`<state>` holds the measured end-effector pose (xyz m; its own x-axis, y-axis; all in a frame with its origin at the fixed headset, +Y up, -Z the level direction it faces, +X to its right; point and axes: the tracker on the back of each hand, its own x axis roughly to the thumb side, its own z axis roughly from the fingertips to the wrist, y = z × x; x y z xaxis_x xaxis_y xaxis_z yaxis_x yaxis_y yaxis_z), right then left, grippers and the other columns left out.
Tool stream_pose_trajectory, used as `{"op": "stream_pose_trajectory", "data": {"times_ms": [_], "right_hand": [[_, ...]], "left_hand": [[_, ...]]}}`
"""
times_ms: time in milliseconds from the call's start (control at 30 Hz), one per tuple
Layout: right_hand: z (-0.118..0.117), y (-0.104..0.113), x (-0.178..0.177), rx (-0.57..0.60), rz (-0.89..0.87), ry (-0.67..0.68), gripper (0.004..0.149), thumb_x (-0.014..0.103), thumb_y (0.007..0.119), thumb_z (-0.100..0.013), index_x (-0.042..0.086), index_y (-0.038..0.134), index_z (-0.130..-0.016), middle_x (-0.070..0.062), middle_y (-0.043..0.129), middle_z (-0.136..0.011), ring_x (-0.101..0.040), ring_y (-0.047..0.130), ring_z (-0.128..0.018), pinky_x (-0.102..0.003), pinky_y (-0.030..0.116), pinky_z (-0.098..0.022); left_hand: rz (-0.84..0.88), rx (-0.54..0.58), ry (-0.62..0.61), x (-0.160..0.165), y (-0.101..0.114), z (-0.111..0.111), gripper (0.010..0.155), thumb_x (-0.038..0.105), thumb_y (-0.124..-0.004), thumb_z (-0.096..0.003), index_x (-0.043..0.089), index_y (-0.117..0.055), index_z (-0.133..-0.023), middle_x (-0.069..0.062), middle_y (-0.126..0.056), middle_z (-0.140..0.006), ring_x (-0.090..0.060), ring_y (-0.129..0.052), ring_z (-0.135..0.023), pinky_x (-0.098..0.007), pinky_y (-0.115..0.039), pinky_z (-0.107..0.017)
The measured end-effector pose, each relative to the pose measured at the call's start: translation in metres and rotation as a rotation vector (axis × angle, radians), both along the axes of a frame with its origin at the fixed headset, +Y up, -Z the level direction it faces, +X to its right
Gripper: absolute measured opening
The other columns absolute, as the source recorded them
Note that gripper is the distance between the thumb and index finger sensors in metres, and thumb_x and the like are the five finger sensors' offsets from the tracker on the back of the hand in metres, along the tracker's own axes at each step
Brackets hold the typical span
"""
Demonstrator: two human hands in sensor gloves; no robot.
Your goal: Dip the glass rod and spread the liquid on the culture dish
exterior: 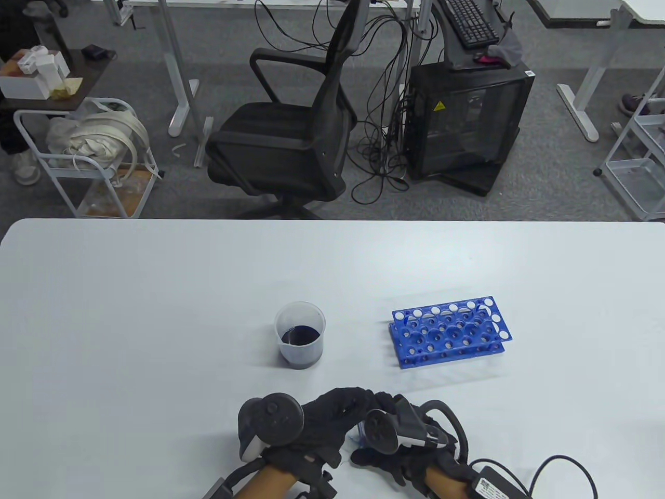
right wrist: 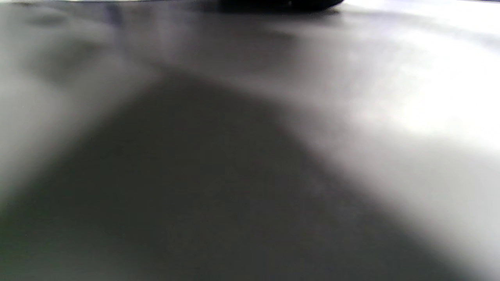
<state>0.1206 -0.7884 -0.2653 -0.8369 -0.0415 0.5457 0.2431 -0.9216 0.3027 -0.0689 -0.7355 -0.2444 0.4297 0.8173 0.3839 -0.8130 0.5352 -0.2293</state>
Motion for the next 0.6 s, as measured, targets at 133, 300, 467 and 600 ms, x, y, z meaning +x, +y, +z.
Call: {"op": "stream_pose_trajectory", "data": {"times_ms": [133,300,467,600], "right_hand": [[0.000,0.000,0.000,0.002,0.002,0.000,0.105,0.080,0.054,-0.039,0.015,0.003,-0.104,-0.009,0.019,-0.109,-0.021,0.055,-0.076,-0.035,0.066,-0.051],[0.000,0.000,0.000,0.003,0.003,0.000,0.105,0.080,0.054,-0.039,0.015,0.003,-0.104,-0.009,0.019,-0.109,-0.021,0.055,-0.077,-0.035,0.066,-0.051],[0.000,0.000,0.000,0.004,0.005,-0.001,0.105,0.080,0.054,-0.039,0.015,0.003,-0.104,-0.009,0.019,-0.109,-0.021,0.055,-0.077,-0.035,0.066,-0.051],[0.000,0.000,0.000,0.002,0.003,-0.001,0.105,0.080,0.054,-0.039,0.015,0.003,-0.104,-0.009,0.019,-0.109,-0.021,0.055,-0.077,-0.035,0.066,-0.051]], "left_hand": [[0.001,-0.024,-0.013,0.003,-0.003,-0.003,0.045,0.041,-0.076,-0.0577,0.032,-0.068,-0.101,0.003,-0.084,-0.098,-0.010,-0.087,-0.036,-0.033,-0.080,-0.017],[-0.011,-0.028,0.005,0.000,-0.004,-0.007,0.044,0.042,-0.075,-0.0592,0.035,-0.065,-0.102,0.004,-0.081,-0.101,-0.010,-0.086,-0.039,-0.033,-0.080,-0.020],[-0.078,0.056,0.062,-0.009,0.001,-0.009,0.044,0.042,-0.074,-0.0591,0.036,-0.064,-0.102,0.004,-0.081,-0.101,-0.010,-0.086,-0.038,-0.033,-0.080,-0.020],[-0.099,0.081,0.079,-0.015,0.004,-0.009,0.044,0.041,-0.075,-0.0583,0.035,-0.066,-0.101,0.003,-0.082,-0.100,-0.010,-0.086,-0.037,-0.033,-0.080,-0.019]]}}
